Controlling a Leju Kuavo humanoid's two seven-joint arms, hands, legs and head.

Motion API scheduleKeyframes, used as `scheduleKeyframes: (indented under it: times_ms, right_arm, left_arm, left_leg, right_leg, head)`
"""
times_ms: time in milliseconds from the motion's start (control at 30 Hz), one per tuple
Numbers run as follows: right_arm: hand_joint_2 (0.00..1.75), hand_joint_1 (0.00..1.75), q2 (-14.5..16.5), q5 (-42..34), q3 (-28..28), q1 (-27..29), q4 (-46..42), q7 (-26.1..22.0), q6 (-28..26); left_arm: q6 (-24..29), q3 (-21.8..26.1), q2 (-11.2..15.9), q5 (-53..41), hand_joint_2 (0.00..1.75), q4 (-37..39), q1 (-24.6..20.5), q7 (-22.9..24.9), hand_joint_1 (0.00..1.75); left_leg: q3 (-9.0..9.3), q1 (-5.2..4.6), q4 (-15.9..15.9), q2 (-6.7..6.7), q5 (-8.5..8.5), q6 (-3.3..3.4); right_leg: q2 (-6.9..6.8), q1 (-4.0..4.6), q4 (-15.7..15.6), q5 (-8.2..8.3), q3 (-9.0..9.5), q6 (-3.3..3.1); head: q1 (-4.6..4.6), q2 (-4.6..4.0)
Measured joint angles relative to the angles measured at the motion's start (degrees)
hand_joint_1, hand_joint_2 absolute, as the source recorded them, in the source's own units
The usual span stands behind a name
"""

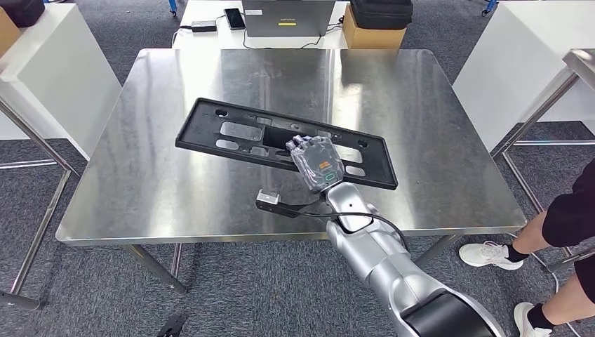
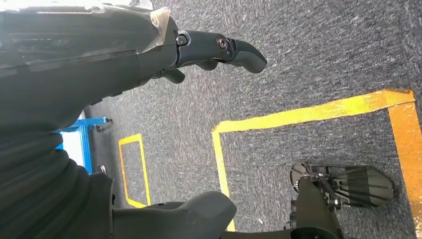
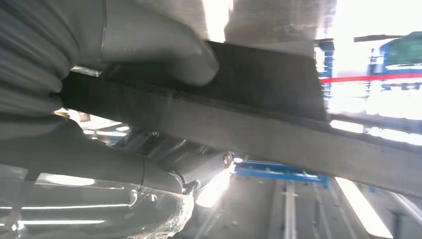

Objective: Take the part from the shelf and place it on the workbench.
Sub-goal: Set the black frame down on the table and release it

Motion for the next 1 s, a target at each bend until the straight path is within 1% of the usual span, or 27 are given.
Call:
scheduleKeyframes:
  times_ms: [67, 133, 200, 300, 467, 700, 1000]
  right_arm:
    - [0.00, 0.00, 0.01, 1.20, 0.67, -0.10, 0.15, 3.03, 0.47]
    - [0.00, 0.00, 0.00, 2.45, 1.25, -0.10, 0.31, 5.76, 1.66]
    - [0.00, 0.00, -0.01, 3.64, 1.67, -0.03, 0.39, 8.78, 3.94]
    - [0.00, 0.00, -0.03, 4.88, 1.90, 0.05, 0.59, 12.78, 7.55]
    - [0.00, 0.00, -0.05, 5.17, 1.92, 0.07, 1.80, 15.83, 11.59]
    - [0.00, 0.00, -0.20, 4.57, 1.56, 0.21, 3.83, 16.85, 12.34]
    - [0.00, 0.00, 0.37, 4.27, 1.36, 0.19, 5.47, 17.14, 14.98]
  left_arm:
    - [0.37, 0.00, 0.05, -0.42, 1.75, 0.00, 0.00, 0.00, 0.00]
    - [0.73, 0.01, 0.13, -0.49, 0.87, 0.00, 0.01, 0.00, 0.00]
    - [0.84, 0.03, 0.23, -0.18, 0.00, 0.00, 0.06, 0.00, 0.00]
    - [0.84, 0.11, 0.34, 0.20, 0.00, 0.00, 0.10, 0.00, 0.00]
    - [0.84, 0.43, 0.37, 0.47, 0.00, 0.00, 0.10, 0.00, 0.00]
    - [0.78, 1.19, 0.39, 0.98, 0.00, 0.00, 0.11, 0.00, 0.00]
    - [1.22, 2.29, 0.45, 1.66, 0.00, 0.00, 0.43, 0.00, 0.00]
  left_leg:
    - [0.00, 0.00, 0.00, 0.01, 0.00, 0.00]
    - [0.01, 0.00, 0.00, 0.00, 0.00, 0.00]
    - [0.01, -0.01, 0.00, -0.01, 0.00, 0.00]
    - [0.01, -0.01, 0.00, 0.00, 0.00, 0.00]
    - [0.02, -0.01, 0.00, 0.01, 0.00, 0.00]
    - [0.02, 0.00, 0.00, 0.01, 0.00, 0.00]
    - [0.02, 0.00, 0.00, 0.01, 0.00, 0.00]
  right_leg:
    - [0.01, 0.00, 0.00, 0.00, 0.00, 0.00]
    - [0.00, -0.01, 0.00, 0.00, 0.00, 0.00]
    - [0.00, -0.01, -0.01, 0.00, 0.00, 0.00]
    - [0.00, -0.01, -0.01, 0.00, 0.01, 0.00]
    - [0.00, -0.01, -0.01, 0.00, 0.00, 0.00]
    - [0.01, 0.00, 0.00, 0.00, 0.00, 0.00]
    - [0.00, 0.00, 0.00, 0.00, 0.01, 0.00]
  head:
    - [0.01, 0.00]
    - [0.01, 0.00]
    - [0.01, 0.00]
    - [0.01, 0.00]
    - [0.00, 0.00]
    - [0.00, 0.00]
    - [0.01, 0.00]
